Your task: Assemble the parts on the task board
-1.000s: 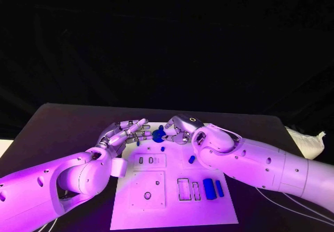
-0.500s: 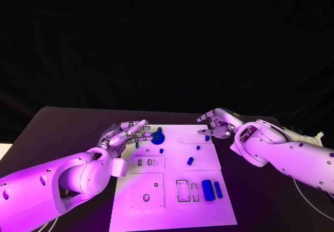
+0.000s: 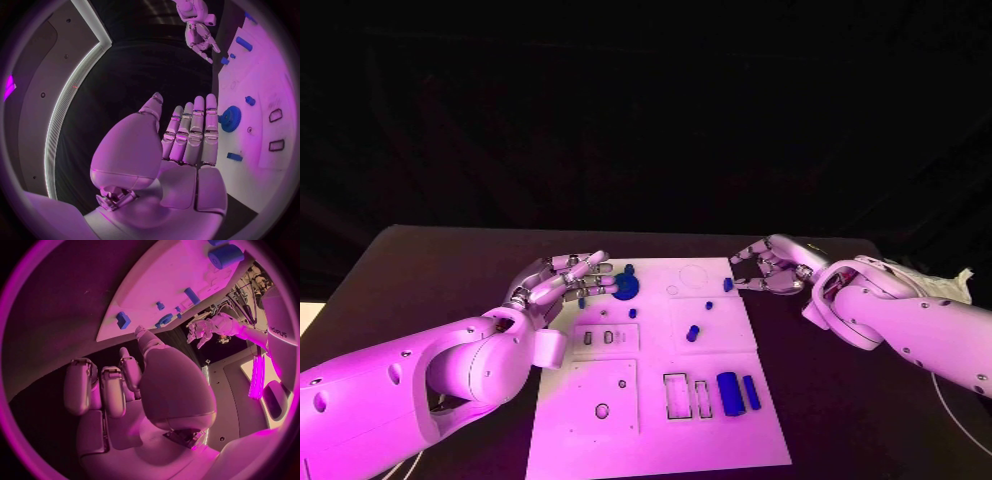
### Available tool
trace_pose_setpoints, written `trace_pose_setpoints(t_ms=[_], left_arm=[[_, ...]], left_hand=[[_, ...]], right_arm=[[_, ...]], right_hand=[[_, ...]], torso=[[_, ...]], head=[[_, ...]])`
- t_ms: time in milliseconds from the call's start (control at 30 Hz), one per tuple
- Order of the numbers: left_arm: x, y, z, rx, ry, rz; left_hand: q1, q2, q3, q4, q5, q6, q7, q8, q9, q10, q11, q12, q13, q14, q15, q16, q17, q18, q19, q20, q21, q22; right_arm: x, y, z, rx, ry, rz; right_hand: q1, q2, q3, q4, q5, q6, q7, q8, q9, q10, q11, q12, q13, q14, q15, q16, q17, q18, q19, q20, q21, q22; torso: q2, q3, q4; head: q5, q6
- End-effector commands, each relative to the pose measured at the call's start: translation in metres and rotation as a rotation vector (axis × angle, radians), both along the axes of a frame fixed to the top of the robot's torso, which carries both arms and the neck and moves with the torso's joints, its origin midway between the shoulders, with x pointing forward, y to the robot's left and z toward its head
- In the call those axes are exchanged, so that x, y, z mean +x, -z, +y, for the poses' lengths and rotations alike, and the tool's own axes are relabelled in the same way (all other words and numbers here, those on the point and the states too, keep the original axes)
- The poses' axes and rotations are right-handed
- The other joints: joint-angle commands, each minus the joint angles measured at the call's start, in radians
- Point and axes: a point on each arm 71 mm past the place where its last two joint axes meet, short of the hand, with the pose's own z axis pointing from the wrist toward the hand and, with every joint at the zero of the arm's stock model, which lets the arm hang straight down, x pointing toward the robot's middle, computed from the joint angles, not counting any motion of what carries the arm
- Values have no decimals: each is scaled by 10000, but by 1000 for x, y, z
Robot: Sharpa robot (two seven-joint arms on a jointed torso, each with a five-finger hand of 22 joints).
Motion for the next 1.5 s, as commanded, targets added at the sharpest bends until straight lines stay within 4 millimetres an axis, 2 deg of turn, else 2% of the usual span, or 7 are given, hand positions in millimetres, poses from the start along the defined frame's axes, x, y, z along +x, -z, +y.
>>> trace_pose_setpoints(t_ms=[33,333,533,667,1133,1500], left_arm=[[-1,0,-2,-156,186,-21],[-1,0,-3,-164,199,-11],[-1,0,-3,-170,214,-8],[-1,0,-4,-170,217,-5],[-1,1,-4,-172,223,-2],[-1,1,-4,-173,237,10]], left_hand=[[78,61,3,-57,-36,-18,50,-42,-6,-10,35,-38,-14,6,56,-33,13,17,41,51,-55,-13],[78,61,3,-57,-36,-18,50,-42,-6,-10,35,-38,-14,6,56,-33,13,17,41,51,-55,-13],[78,61,3,-57,-36,-18,50,-42,-6,-10,35,-38,-14,6,56,-33,13,17,41,51,-55,-13],[78,61,3,-57,-36,-18,50,-42,-6,-10,35,-38,-14,6,56,-33,13,17,41,51,-55,-13],[78,61,3,-57,-36,-18,50,-42,-6,-10,35,-38,-14,6,56,-33,13,17,41,51,-55,-13],[78,61,3,-57,-36,-18,50,-42,-6,-10,35,-38,-14,6,56,-33,13,17,41,51,-55,-13]], right_arm=[[0,7,2,-107,-423,280],[3,19,5,-138,-342,555],[6,24,6,-152,-179,622],[8,25,8,-151,-144,675],[11,29,12,-257,-90,851],[13,31,13,-358,-30,941]], right_hand=[[54,-69,-20,-53,67,21,-30,-2,-12,-14,-45,-33,67,834,9,62,1707,-185,-24,-22,8,-15],[41,-26,-24,-47,78,47,-4,14,-6,-3,-27,-16,81,839,18,74,1734,-189,-19,-26,15,2],[22,102,-8,-35,74,140,8,45,11,35,-13,42,125,848,31,93,1777,-199,1,-21,37,47],[-11,203,4,-20,48,273,-1,82,31,58,-20,77,152,853,30,104,1802,-202,10,-18,49,68],[27,650,236,-77,-321,1246,-260,352,146,109,-230,157,230,867,-131,135,1877,-211,44,-138,92,150],[47,704,290,-126,-413,1397,-318,381,154,124,-281,174,249,874,-177,148,1908,-215,54,-183,101,171]], torso=[[37,29,8],[31,22,6],[19,7,23],[17,7,12],[18,8,12],[19,9,8]], head=[[-6,11],[3,-32],[-30,-60],[-17,-69],[-33,-101],[-54,-130]])
